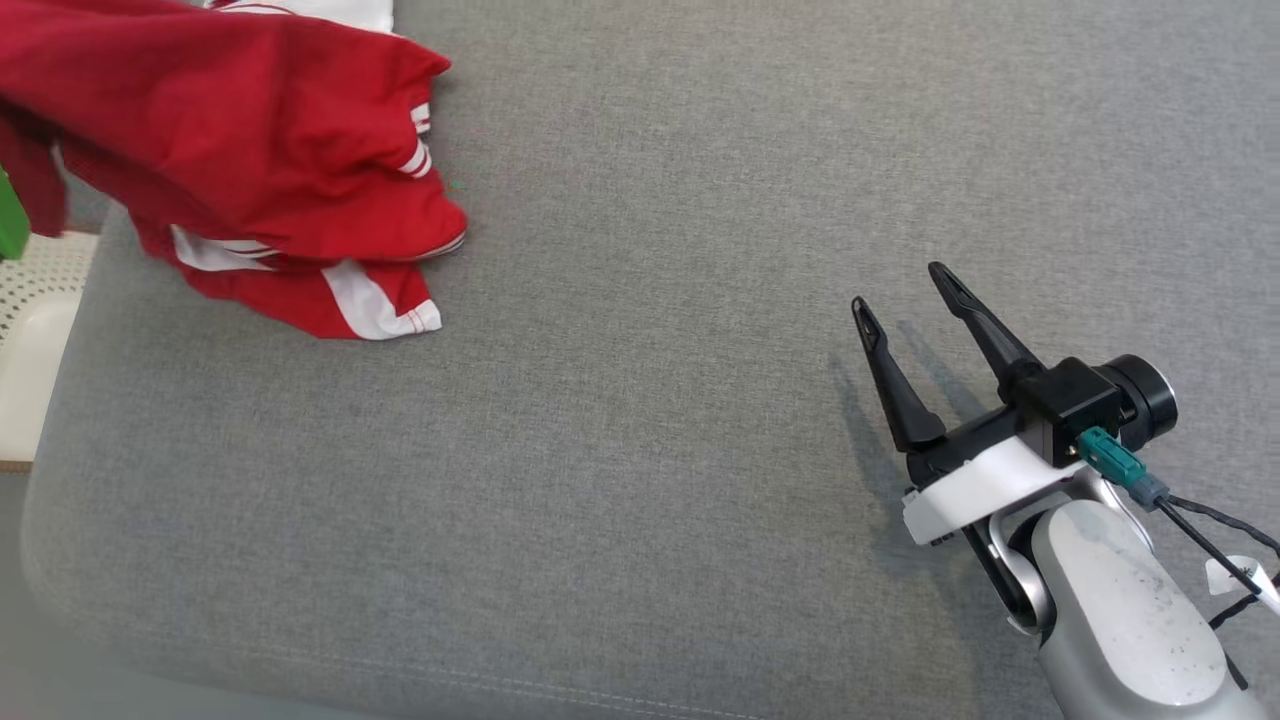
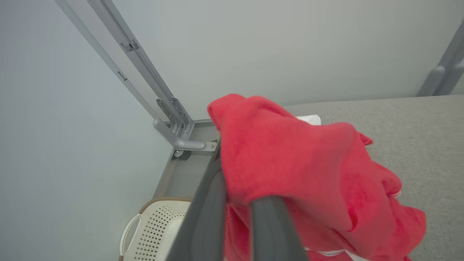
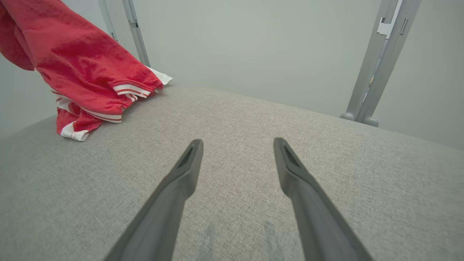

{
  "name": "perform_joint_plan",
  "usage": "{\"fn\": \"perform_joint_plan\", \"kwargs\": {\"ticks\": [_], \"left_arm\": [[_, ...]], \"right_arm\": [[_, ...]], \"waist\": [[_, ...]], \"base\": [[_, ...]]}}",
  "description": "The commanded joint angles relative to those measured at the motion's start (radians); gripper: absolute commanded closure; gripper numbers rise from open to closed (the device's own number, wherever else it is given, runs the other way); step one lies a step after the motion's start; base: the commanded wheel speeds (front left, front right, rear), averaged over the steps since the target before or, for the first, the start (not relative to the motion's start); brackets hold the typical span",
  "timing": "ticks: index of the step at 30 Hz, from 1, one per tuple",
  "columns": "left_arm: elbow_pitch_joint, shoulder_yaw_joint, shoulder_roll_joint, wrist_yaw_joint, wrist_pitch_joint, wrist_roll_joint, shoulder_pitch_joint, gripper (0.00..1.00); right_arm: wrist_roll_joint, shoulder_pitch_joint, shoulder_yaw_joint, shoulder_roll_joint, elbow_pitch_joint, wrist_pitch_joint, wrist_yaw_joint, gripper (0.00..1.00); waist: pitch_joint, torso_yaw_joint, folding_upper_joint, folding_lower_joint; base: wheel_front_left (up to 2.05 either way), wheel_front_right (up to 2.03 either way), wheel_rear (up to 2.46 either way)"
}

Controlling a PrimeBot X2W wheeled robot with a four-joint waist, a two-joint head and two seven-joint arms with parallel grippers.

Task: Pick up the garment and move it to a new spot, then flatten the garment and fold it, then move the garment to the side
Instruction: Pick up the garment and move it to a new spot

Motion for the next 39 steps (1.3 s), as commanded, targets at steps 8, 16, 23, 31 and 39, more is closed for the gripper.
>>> {"fn": "perform_joint_plan", "kwargs": {"ticks": [8, 16, 23, 31, 39], "left_arm": [[-0.313, 0.005, 0.055, 0.061, 0.126, -0.009, -0.04, 1.0], [-0.604, -0.032, 0.002, 0.085, 0.28, -0.069, -0.081, 1.0], [-0.749, -0.082, -0.099, 0.101, 0.373, -0.152, -0.104, 1.0], [-0.722, -0.132, -0.14, 0.149, 0.4, -0.209, 0.031, 1.0], [-0.474, -0.136, -0.043, 0.138, 0.3, -0.165, 0.211, 1.0]], "right_arm": [[0.011, 0.021, -0.014, 0.039, 0.001, -0.003, 0.0, 0.0], [0.018, 0.027, -0.017, 0.08, 0.0, -0.003, 0.0, 0.0], [0.027, 0.036, -0.017, 0.114, -0.005, -0.003, 0.0, 0.0], [0.035, 0.029, -0.026, 0.136, -0.018, -0.003, 0.0, 0.0], [0.036, 0.04, -0.038, 0.141, -0.026, -0.003, 0.0, 0.0]], "waist": [[-0.044, -0.096, 0.0, 0.0], [-0.073, -0.215, 0.0, 0.0], [-0.078, -0.344, 0.0, 0.0], [-0.031, -0.494, 0.0, 0.0], [0.012, -0.58, 0.0, 0.0]], "base": [[0.0, 0.0, 0.0], [0.0, 0.0, 0.0], [0.0, 0.0, 0.0], [0.0, 0.0, 0.0], [0.0, 0.0, 0.0]]}}
